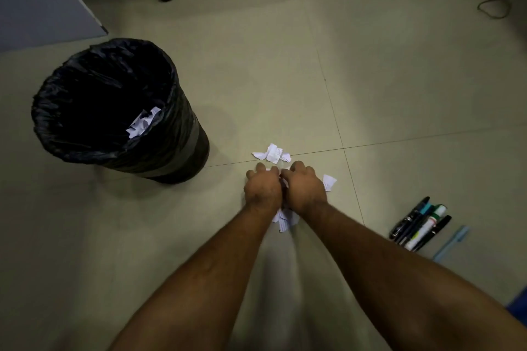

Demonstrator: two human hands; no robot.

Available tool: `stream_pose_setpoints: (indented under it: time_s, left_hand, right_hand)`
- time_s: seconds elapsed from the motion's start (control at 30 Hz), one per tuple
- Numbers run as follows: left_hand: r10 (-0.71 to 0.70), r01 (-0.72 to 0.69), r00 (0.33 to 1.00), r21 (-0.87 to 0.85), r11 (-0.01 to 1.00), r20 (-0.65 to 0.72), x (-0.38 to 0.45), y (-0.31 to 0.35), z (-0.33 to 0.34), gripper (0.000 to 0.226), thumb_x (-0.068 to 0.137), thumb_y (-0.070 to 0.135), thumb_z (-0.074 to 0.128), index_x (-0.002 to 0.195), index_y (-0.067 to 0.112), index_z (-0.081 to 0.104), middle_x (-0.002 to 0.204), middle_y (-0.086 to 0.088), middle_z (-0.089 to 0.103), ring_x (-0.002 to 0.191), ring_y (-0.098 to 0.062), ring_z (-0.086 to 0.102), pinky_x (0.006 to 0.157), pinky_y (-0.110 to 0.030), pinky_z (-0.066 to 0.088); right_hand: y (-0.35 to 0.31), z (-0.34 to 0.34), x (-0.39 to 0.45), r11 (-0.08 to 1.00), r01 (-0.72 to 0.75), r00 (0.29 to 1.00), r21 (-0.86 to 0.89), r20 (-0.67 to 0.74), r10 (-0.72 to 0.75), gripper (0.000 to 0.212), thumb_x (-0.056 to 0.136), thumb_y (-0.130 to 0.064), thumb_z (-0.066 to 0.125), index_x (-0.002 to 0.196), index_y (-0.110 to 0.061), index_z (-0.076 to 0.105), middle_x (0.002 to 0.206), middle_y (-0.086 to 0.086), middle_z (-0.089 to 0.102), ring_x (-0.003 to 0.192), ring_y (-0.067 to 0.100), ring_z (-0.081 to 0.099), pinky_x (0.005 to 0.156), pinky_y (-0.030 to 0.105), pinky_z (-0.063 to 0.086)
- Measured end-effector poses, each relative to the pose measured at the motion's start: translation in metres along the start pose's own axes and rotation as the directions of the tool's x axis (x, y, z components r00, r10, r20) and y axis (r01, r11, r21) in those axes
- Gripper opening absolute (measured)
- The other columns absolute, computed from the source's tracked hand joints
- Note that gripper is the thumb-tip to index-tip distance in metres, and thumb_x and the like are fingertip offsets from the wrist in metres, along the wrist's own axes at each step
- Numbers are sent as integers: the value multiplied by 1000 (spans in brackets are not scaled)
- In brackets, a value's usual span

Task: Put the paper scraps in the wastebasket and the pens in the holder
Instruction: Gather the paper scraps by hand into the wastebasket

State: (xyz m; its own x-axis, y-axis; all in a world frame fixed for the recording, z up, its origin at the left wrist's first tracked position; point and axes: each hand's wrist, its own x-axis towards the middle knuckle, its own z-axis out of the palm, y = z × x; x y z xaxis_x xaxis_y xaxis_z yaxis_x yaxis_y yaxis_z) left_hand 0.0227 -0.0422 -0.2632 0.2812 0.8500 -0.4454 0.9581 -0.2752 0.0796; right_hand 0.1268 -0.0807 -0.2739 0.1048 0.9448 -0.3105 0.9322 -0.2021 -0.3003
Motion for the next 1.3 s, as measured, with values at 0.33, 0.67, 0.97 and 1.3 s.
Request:
stream_pose_setpoints:
  time_s: [0.33,0.67,0.97,1.3]
  left_hand:
    - [-301,153,947,-663,732,-114,-15,-15,-9,13,76,8,54,65,4,60,69,-11,65,65,-24,58,59,-32,48]
    - [-508,-21,847,-965,261,-156,-65,-42,-123,16,88,6,62,77,12,72,57,-4,60,39,-8,53,44,-22,43]
    - [-713,-92,593,-912,401,-373,-85,-141,-246,26,89,10,58,65,19,60,58,6,56,55,-10,50,43,-15,36]
    - [-664,224,687,-783,580,-295,-80,-189,-253,29,87,13,57,116,15,61,111,-9,69,97,-29,64,80,-33,52]
  right_hand:
    - [-10,-7,-4,740,-253,938,623,-29,344,31,93,-25,58,64,-17,55,67,1,59,68,25,55,62,27,37]
    - [-90,-109,-9,504,-48,916,862,-163,366,20,91,-21,65,75,-8,66,90,-7,70,84,8,58,73,21,43]
    - [-236,-194,24,549,176,966,817,-251,63,21,86,-21,66,69,-12,59,66,1,59,65,20,51,58,27,39]
    - [-285,-210,43,813,56,996,580,26,-87,42,88,-12,60,131,-10,59,130,11,64,121,29,59,96,30,48]
